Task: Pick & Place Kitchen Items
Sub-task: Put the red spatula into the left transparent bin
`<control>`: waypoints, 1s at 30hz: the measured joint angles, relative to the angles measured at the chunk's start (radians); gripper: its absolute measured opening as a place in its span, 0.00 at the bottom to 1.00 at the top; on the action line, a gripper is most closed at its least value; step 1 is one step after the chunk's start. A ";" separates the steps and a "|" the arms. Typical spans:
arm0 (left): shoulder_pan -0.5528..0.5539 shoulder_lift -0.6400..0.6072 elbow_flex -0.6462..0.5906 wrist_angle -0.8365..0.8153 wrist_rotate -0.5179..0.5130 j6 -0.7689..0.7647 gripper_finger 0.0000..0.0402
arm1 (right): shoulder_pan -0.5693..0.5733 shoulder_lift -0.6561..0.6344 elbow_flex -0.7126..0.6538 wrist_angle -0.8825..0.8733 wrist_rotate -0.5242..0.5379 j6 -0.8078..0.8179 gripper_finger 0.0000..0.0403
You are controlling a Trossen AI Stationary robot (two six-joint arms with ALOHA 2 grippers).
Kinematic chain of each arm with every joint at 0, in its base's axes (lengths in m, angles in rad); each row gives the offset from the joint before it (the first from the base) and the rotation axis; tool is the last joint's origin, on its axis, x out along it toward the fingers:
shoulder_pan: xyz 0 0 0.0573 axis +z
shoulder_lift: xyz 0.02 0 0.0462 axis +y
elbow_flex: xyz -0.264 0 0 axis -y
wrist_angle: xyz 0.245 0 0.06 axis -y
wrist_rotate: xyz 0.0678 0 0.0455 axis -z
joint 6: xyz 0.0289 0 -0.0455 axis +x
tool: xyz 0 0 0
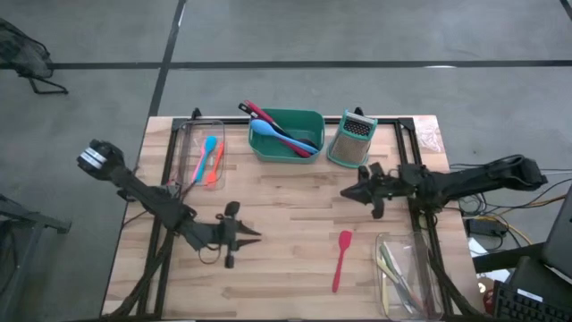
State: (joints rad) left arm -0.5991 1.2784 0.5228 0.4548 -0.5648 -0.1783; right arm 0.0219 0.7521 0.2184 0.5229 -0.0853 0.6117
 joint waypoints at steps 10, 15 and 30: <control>-0.007 -0.089 -0.172 0.130 0.006 -0.071 0.17 | 0.010 0.324 0.459 -0.647 0.031 0.109 0.03; -0.008 -0.085 -0.177 0.141 0.014 -0.073 0.17 | 0.021 0.509 0.701 -1.054 0.038 0.236 0.12; -0.019 -0.088 -0.176 0.157 0.057 -0.083 0.17 | 0.173 1.068 1.136 -1.674 -0.152 0.450 0.53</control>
State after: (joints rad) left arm -0.6178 1.1908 0.3466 0.6121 -0.5079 -0.2615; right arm 0.1948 1.8199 1.3548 -1.1512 -0.2370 1.0617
